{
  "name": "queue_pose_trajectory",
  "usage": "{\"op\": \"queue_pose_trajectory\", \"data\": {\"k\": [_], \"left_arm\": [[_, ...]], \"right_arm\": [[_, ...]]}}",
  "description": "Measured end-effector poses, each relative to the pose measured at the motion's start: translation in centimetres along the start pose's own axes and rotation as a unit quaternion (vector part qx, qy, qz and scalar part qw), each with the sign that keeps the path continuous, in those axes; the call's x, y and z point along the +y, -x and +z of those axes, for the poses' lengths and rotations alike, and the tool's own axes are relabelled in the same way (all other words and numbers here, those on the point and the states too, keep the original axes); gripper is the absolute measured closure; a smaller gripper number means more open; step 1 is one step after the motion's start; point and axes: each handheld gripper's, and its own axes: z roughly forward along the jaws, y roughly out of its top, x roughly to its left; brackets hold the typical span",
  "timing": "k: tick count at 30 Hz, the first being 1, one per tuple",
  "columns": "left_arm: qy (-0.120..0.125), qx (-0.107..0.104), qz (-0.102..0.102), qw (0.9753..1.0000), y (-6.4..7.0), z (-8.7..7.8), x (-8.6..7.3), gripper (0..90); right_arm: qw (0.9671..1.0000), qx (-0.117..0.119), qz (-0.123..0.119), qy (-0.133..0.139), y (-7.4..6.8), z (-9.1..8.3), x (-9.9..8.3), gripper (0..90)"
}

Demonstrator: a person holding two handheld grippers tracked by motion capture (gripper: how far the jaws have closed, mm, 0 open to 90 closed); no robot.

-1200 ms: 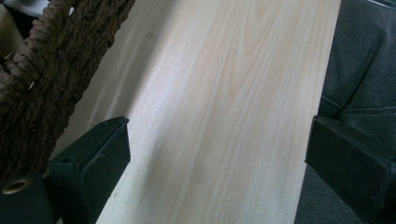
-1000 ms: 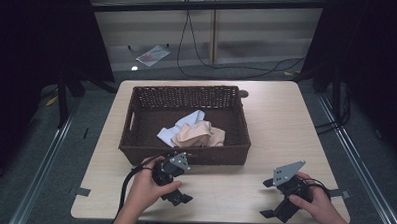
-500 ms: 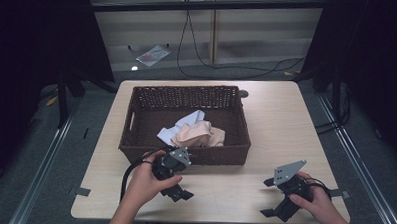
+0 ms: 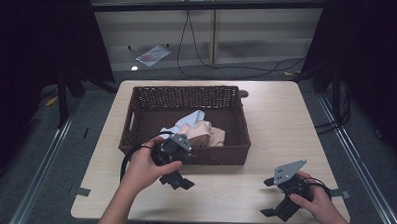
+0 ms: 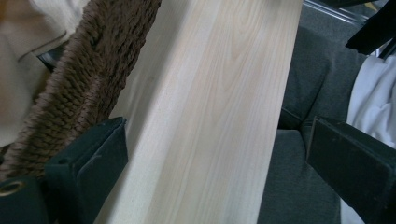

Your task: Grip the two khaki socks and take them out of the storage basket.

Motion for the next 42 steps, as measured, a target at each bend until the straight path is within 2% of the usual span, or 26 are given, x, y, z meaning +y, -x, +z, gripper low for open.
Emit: {"op": "queue_pose_trajectory", "data": {"k": [1, 2, 7, 8, 12, 13, 16, 17, 18, 20, 22, 24, 25, 26, 28, 30, 32, 37, 41, 42], "left_arm": [[-0.005, -0.001, 0.004, 1.0000, -0.2, -0.2, 0.2, 5.1], [-0.003, -0.005, -0.003, 1.0000, -0.2, -0.3, 0.3, 5.1], [-0.005, -0.009, -0.009, 0.9999, -0.6, -1.3, 1.3, 5.1], [-0.012, -0.011, -0.003, 0.9999, -0.8, -1.8, 1.7, 5.1], [-0.016, -0.007, -0.003, 0.9998, -1.0, -2.5, 2.4, 5.1], [-0.017, -0.011, -0.004, 0.9998, -1.2, -2.8, 2.6, 5.1], [-0.012, -0.004, -0.014, 0.9998, -1.5, -3.6, 3.3, 5.1], [-0.015, -0.003, -0.011, 0.9998, -1.8, -3.8, 3.5, 5.1], [-0.010, -0.005, -0.018, 0.9998, -1.9, -4.0, 3.7, 5.1], [-0.011, -0.007, -0.012, 0.9998, -2.3, -4.4, 4.1, 5.1], [0.002, -0.009, -0.026, 0.9996, -2.6, -4.5, 4.5, 5.1], [0.001, -0.009, -0.021, 0.9997, -3.1, -4.7, 4.8, 5.1], [0.005, -0.005, -0.030, 0.9995, -3.2, -4.7, 4.9, 5.1], [-0.005, -0.008, -0.026, 0.9996, -3.4, -4.8, 5.1, 5.1], [-0.005, -0.004, -0.028, 0.9996, -3.8, -4.7, 5.3, 5.2], [-0.004, -0.003, -0.038, 0.9992, -4.1, -4.7, 5.6, 5.1], [-0.011, 0.000, -0.038, 0.9992, -4.7, -4.7, 5.8, 5.1], [-0.023, 0.007, -0.054, 0.9982, -5.9, -4.4, 6.2, 5.0], [-0.022, 0.020, -0.066, 0.9974, -6.6, -4.0, 6.7, 5.2], [-0.030, 0.024, -0.067, 0.9970, -6.8, -3.9, 6.8, 5.2]], "right_arm": [[1.0000, 0.000, 0.001, 0.000, 0.0, 0.0, 0.0, 1.8], [1.0000, 0.000, 0.001, 0.001, 0.0, 0.0, 0.0, 1.8], [1.0000, 0.001, 0.001, 0.001, 0.0, 0.0, 0.0, 1.8], [1.0000, 0.001, 0.000, 0.001, 0.0, 0.0, 0.0, 1.8], [1.0000, 0.001, 0.001, -0.001, 0.0, 0.0, 0.0, 1.8], [1.0000, 0.001, 0.001, -0.001, 0.0, 0.0, 0.0, 1.8], [1.0000, 0.001, -0.001, 0.000, 0.0, 0.0, 0.0, 1.8], [1.0000, 0.003, 0.000, 0.002, 0.0, 0.0, 0.0, 1.8], [1.0000, 0.002, -0.001, 0.002, 0.0, 0.0, 0.0, 1.8], [1.0000, 0.003, 0.001, 0.002, 0.0, -0.1, 0.0, 1.8], [1.0000, 0.003, 0.001, 0.002, 0.0, -0.1, 0.0, 1.8], [1.0000, 0.003, 0.000, 0.002, 0.0, -0.1, 0.0, 1.8], [1.0000, 0.002, -0.001, 0.001, 0.0, -0.1, 0.0, 1.8], [1.0000, 0.001, 0.000, 0.001, 0.0, -0.1, 0.0, 1.8], [1.0000, 0.001, 0.001, 0.001, 0.0, -0.1, 0.0, 1.8], [1.0000, 0.001, 0.001, 0.001, 0.0, -0.1, 0.0, 1.8], [1.0000, 0.001, 0.001, 0.001, 0.0, -0.1, 0.0, 1.8], [1.0000, 0.003, 0.002, 0.001, 0.0, 0.0, 0.1, 1.8], [1.0000, 0.001, 0.000, 0.002, 0.0, -0.1, 0.1, 1.8], [1.0000, 0.002, 0.003, 0.000, 0.0, -0.1, 0.1, 1.8]]}}
